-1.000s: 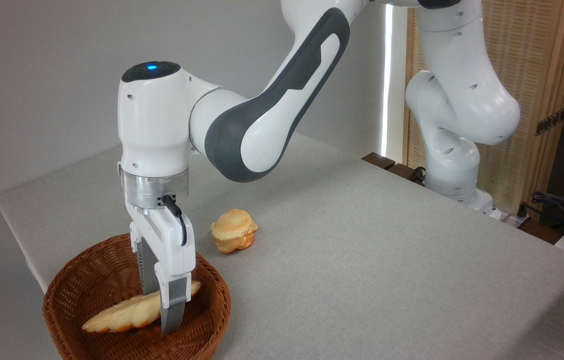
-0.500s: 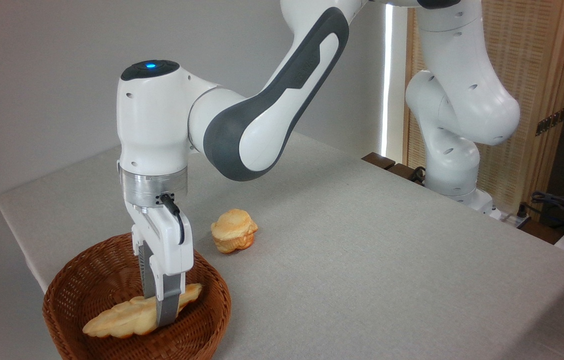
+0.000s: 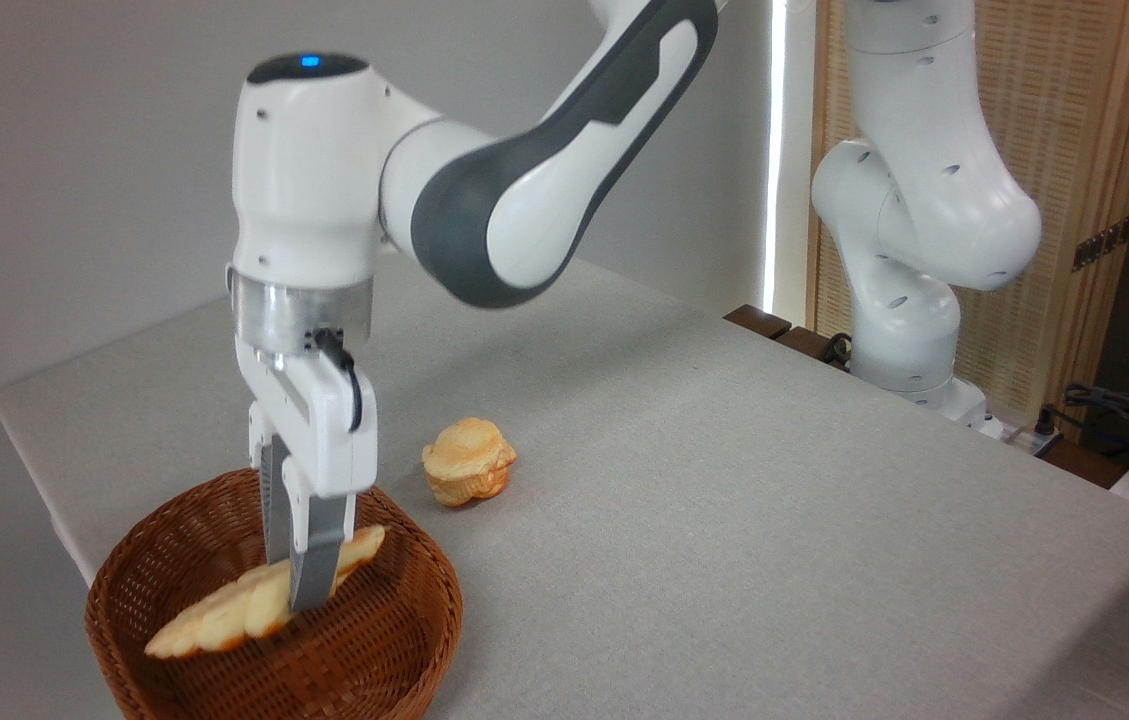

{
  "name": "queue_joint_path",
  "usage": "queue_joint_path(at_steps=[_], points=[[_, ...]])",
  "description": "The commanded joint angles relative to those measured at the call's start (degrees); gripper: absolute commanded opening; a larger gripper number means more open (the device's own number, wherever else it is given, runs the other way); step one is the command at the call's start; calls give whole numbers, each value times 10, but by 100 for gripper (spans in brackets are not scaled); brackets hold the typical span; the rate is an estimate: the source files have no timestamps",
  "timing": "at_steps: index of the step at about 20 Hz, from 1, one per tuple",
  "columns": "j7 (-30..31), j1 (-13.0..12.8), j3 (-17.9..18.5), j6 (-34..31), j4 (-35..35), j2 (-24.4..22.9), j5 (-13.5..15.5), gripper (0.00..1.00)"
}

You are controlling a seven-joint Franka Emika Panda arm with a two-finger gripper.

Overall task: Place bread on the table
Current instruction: 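Lift the loaf out of the basket and carry it beside the bun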

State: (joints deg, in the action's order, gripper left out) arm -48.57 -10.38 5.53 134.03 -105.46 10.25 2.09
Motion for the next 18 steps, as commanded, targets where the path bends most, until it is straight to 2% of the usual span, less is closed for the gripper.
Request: queue_joint_path(at_steps=[1, 3, 6, 10, 13, 15, 17, 18], points=[[-6, 0, 3, -51, -4, -42, 5, 44], [-4, 0, 4, -83, -4, -65, 11, 46], [2, 1, 16, -168, -4, -108, 33, 46], [9, 1, 31, -291, -6, -153, 33, 48], [55, 1, 41, -368, -7, -168, 32, 51], [83, 0, 41, -397, -16, -168, 32, 57], [87, -4, 40, -396, -26, -167, 34, 61], [94, -5, 39, -396, -29, -164, 34, 77]])
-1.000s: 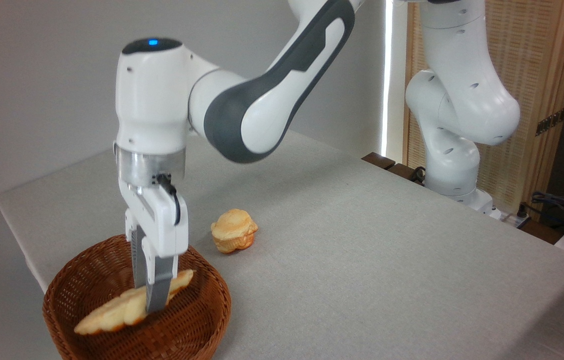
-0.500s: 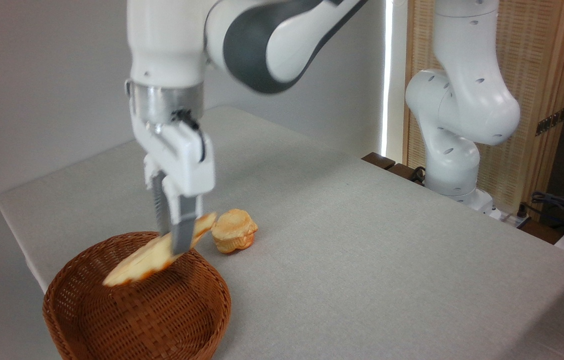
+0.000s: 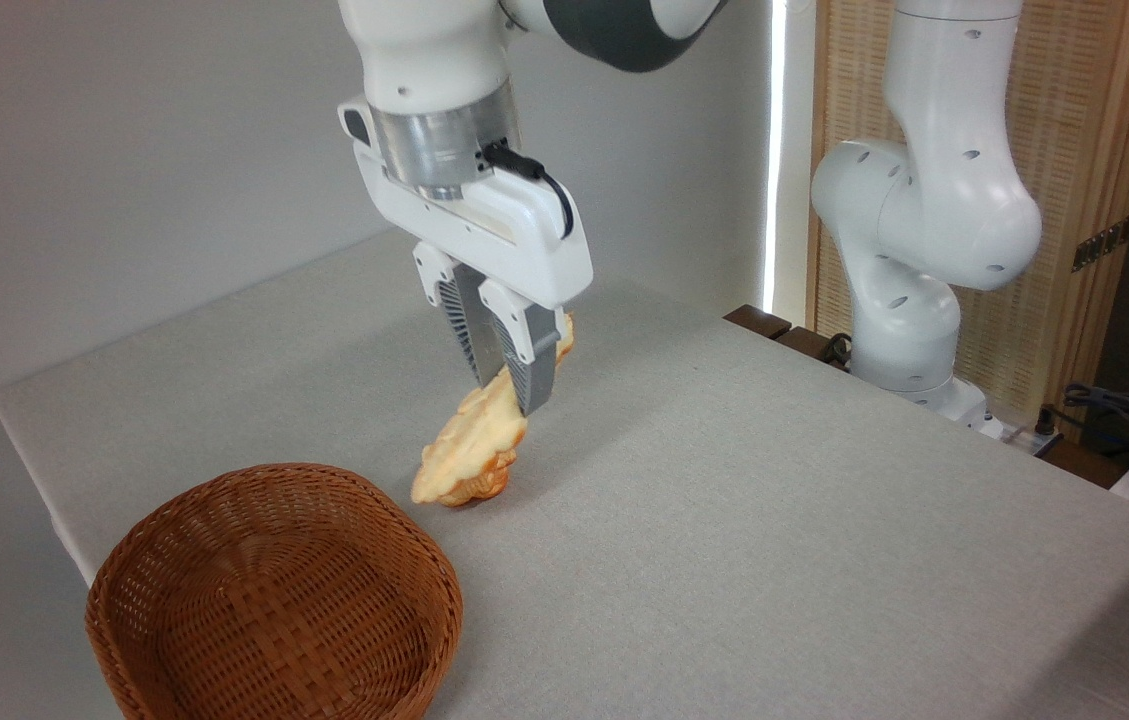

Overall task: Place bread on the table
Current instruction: 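Lift the loaf out of the basket and carry it beside the bun, then lower the loaf onto the table and open the gripper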

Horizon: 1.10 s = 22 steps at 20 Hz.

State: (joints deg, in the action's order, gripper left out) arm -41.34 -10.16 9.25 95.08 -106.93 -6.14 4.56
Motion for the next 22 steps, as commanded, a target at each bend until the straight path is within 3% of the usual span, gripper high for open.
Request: queue_joint_path(at_steps=[1, 2, 5, 15, 22], points=[[30, -7, 0, -4, -15, 2, 9, 94], [36, -7, -1, -3, -15, 4, 9, 100], [39, -19, -3, -2, -14, 10, 10, 100], [34, -21, -3, 13, -10, 11, 8, 100], [32, -21, -4, 126, 17, 10, -8, 100]])
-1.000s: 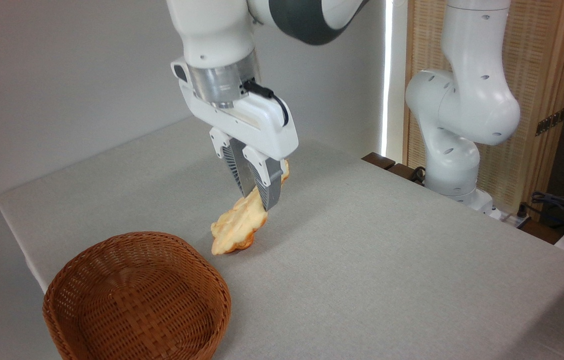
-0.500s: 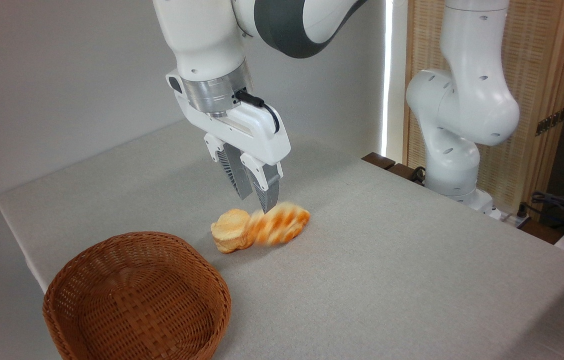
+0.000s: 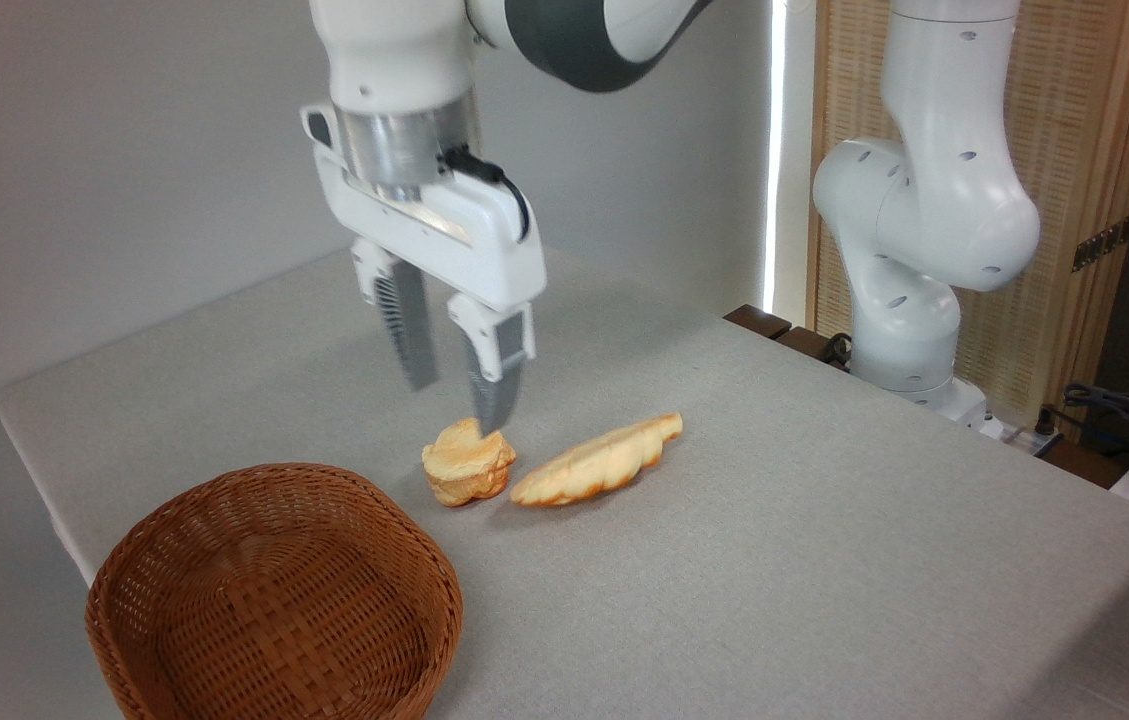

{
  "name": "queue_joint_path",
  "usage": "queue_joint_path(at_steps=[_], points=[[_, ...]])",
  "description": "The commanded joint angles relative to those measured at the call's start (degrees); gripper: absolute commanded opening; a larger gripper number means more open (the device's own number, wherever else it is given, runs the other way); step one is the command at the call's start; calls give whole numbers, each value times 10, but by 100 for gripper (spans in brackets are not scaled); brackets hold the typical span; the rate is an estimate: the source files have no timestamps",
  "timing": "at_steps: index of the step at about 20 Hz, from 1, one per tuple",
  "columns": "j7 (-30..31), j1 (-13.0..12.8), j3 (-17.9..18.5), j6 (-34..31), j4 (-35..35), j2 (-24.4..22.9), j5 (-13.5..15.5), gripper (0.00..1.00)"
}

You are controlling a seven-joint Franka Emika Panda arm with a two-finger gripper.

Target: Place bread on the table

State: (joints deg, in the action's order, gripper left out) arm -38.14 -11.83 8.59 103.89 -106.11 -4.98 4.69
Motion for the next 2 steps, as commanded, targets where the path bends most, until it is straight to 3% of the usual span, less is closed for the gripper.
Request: queue_joint_path(at_steps=[1, 2], points=[[1, -5, 3, 39, 8, 0, -9, 100], [1, -6, 3, 38, 8, 1, -9, 100]])
